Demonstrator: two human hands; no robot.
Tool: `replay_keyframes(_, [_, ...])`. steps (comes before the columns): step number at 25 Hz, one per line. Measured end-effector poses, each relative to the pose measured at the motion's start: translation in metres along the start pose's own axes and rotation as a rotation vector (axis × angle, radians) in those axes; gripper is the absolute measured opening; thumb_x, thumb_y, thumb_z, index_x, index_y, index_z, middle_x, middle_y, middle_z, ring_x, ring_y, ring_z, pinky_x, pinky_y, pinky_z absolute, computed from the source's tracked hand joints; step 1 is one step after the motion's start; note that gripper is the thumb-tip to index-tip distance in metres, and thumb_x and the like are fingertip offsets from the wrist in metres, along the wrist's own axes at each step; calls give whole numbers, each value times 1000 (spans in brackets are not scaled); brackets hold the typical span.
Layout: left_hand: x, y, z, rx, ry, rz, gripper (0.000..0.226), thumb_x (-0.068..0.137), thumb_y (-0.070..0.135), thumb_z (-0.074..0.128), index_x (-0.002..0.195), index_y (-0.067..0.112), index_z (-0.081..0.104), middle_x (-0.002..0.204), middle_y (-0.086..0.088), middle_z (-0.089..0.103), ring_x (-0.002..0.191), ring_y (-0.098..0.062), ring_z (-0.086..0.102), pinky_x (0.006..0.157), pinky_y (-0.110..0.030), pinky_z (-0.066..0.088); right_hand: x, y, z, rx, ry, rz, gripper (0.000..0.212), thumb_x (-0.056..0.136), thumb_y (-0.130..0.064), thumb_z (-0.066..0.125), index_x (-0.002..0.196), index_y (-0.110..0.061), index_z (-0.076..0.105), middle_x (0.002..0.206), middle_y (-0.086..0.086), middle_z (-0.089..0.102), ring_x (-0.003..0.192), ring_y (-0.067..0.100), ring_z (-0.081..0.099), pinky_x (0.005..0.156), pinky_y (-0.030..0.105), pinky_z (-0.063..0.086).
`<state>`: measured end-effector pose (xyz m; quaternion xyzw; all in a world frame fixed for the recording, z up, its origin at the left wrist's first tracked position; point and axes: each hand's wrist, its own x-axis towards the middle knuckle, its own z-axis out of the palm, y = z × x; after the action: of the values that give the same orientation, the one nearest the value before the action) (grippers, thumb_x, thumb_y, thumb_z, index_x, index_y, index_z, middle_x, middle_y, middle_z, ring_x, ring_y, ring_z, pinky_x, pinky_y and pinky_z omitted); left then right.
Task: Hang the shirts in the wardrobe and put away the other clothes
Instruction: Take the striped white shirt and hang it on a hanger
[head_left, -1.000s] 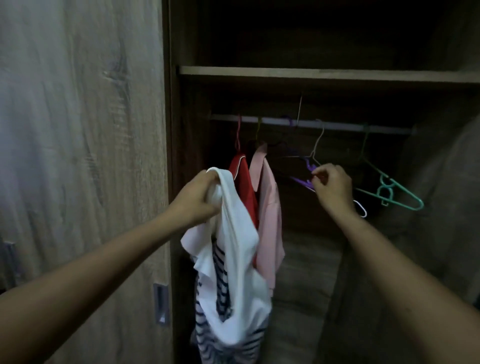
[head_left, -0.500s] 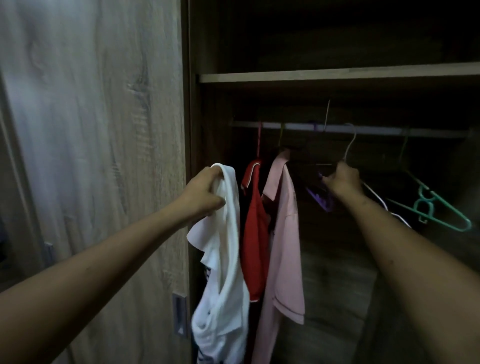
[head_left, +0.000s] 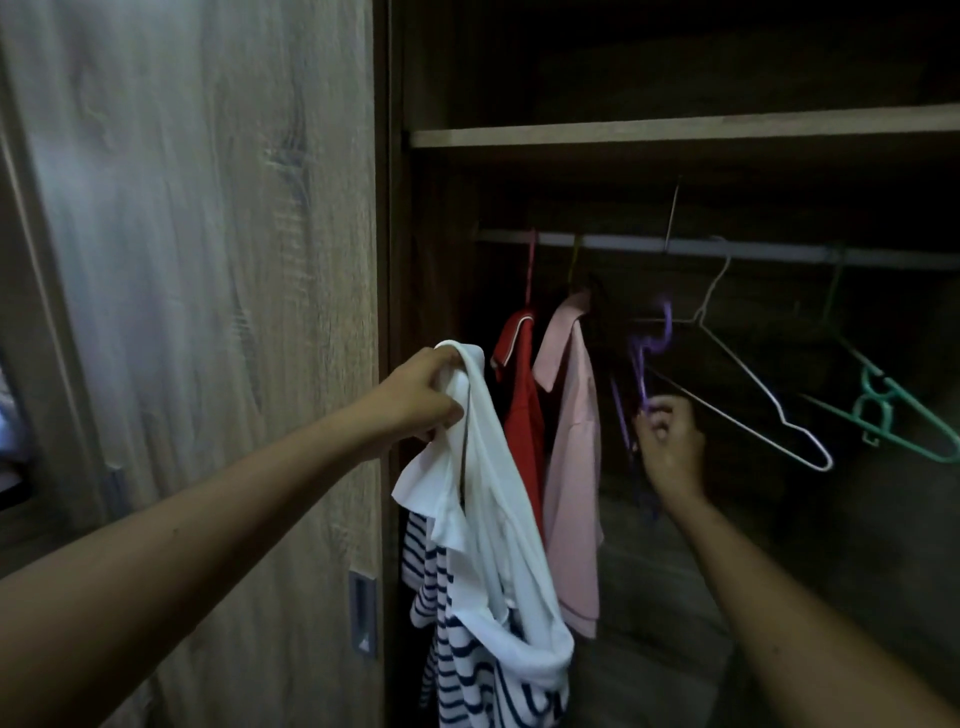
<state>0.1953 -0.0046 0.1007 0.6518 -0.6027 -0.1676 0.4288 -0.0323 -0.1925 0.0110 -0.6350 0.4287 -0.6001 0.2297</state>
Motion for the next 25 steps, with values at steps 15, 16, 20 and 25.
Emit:
replay_keyframes(15, [3,19,33,-71,-212,-44,56,81,-4,50,130,23,45,121,-19,50,98,-34,61,67,-35,55,-101,-122,-39,935,-115,-111,23,96,-29,41,77,-20,49,50,-10,37,43,6,31,39,18,21])
replay_keyframes(16, [2,20,32,-86,-221,-33,54,80,-4,50,127,23,47,119,-19,52,96,-34,62,64,-33,53,-107,-124,-32,927,-173,-102,22,97,-26,40,79,-19,49,51,-9,36,44,6,30,40,20,21])
replay_keyframes(20, [-6,17,8,-189,-164,4,51,75,-7,48,115,24,56,100,-17,56,81,-29,55,61,-34,43,-126,-76,-21,442,-391,27,24,88,-33,51,71,-19,61,49,-12,52,48,-1,43,50,18,36])
replay_keyframes(25, [-10,-11,-30,-87,21,-22,48,80,-15,41,103,23,62,84,-14,56,68,-24,50,52,-27,40,-112,-64,-69,-363,-721,27,37,95,-34,48,61,-22,57,56,-11,52,53,-3,50,52,8,37])
